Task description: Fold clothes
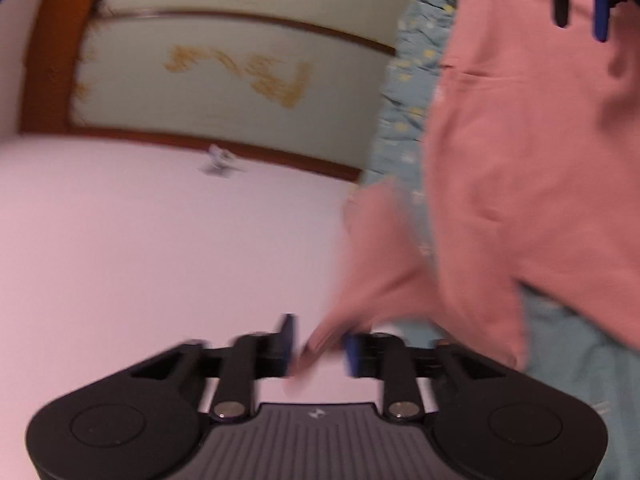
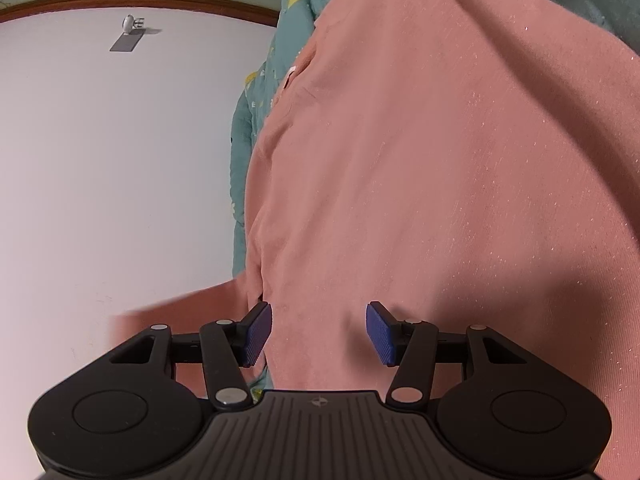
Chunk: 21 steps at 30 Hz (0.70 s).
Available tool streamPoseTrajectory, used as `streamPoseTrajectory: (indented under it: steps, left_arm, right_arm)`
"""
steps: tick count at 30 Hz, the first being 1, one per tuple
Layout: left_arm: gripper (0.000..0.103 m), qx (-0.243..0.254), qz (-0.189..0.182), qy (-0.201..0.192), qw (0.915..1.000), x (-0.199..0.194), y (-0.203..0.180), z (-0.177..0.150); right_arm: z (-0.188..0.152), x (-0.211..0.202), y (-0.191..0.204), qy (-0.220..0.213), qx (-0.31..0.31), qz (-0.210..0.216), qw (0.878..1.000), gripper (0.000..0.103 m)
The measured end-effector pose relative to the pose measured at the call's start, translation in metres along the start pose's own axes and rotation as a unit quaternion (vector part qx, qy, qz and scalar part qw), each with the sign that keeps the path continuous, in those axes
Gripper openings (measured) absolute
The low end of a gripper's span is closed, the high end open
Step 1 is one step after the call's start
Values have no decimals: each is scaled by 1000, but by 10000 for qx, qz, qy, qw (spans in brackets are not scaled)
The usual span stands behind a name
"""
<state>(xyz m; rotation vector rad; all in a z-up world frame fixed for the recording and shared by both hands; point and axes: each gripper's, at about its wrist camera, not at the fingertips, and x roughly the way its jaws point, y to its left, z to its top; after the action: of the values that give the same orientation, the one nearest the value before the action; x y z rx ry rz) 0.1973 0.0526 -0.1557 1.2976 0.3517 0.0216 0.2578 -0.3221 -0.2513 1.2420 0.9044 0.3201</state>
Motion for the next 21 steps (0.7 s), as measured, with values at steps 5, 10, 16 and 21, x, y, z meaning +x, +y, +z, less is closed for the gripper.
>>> streamPoseTrajectory:
  steps: [5, 10, 16, 21]
  left_arm:
    - [49, -707, -632, 758, 9926, 15, -7, -33]
    - [49, -4057, -2291, 1296, 8753, 53, 21, -78]
    - [45, -5336, -2334, 1761, 7936, 91, 11, -99]
    - [45, -3465, -2067, 1229, 9067, 72, -16, -76]
  right_arm:
    - [5, -4, -5, -102, 124, 9, 9999, 55]
    - [3, -1, -5, -31, 156, 20, 9999, 55]
    - [2, 2, -7, 2, 143, -75, 9999, 55]
    - [4, 4, -9, 0, 178, -82, 9998, 55]
